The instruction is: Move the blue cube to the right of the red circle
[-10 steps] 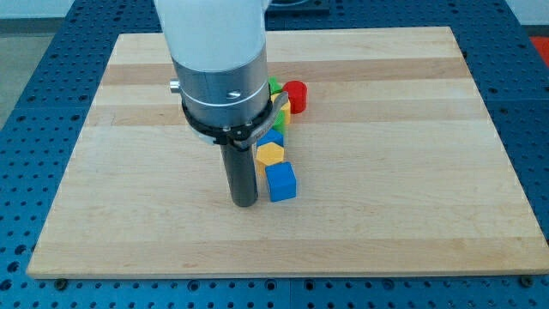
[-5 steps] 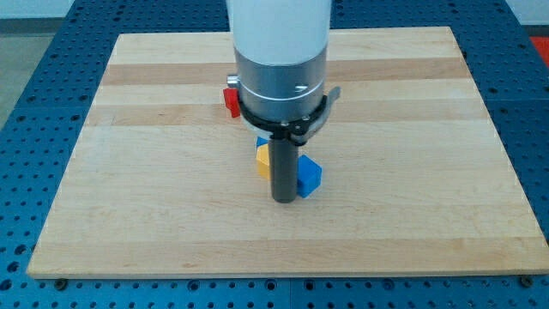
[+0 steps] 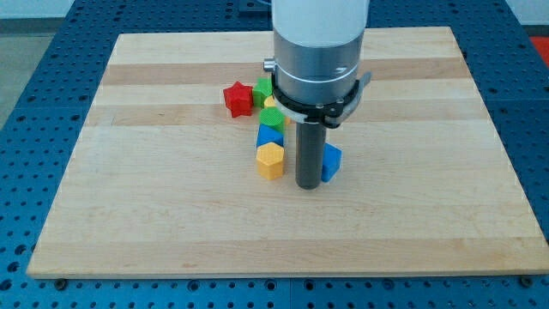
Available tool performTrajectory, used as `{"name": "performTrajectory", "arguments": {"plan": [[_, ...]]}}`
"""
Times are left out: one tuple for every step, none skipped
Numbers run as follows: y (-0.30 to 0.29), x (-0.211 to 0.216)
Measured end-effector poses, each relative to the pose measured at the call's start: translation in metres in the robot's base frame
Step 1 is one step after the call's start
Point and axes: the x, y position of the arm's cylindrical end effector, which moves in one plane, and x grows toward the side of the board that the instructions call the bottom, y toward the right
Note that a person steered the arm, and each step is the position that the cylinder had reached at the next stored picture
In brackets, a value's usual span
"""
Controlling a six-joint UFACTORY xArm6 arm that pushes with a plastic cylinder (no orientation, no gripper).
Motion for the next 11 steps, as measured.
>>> {"name": "performTrajectory", "arguments": {"plan": [[0.019, 0.000], [0.037, -0.002], [0.038, -0.016], [0.038, -0.037], [0.038, -0.057], [0.038, -0.069], [0.040, -0.071], [0.050, -0.071], [0.068, -0.071], [0.071, -0.071], [0.071, -0.071]]}}
